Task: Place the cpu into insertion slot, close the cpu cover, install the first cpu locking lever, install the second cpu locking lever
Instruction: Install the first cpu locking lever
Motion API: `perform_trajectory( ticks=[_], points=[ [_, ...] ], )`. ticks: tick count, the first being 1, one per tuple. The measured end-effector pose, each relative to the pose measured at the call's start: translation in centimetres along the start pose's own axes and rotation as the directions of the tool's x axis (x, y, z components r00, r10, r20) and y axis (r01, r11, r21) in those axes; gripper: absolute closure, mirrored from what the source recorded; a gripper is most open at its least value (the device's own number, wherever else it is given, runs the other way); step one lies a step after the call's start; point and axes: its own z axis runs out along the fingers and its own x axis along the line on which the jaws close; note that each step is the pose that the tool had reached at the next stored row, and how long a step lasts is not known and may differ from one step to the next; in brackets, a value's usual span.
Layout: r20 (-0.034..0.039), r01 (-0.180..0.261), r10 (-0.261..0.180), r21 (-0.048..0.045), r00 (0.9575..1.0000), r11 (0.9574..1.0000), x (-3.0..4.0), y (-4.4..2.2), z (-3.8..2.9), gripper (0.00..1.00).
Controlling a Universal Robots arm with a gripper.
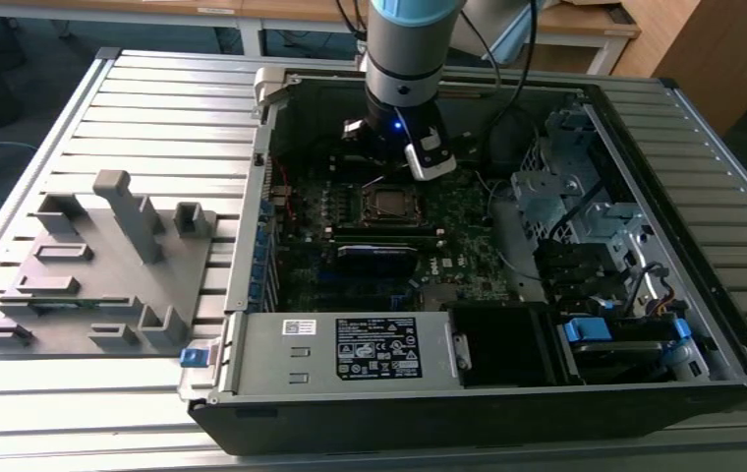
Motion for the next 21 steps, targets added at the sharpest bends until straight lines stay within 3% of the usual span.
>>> perform_trajectory(
  ticks=[10, 21],
  points=[
    [0.0002, 0.000, 0.000, 0.0014, 1.0000, 1.0000, -0.14, 0.62, 0.27, 0.90],
    [0.0031, -0.010, 0.010, 0.0023, 0.9999, 0.9999, -0.53, 0.75, 0.50, 0.90]
  ],
)
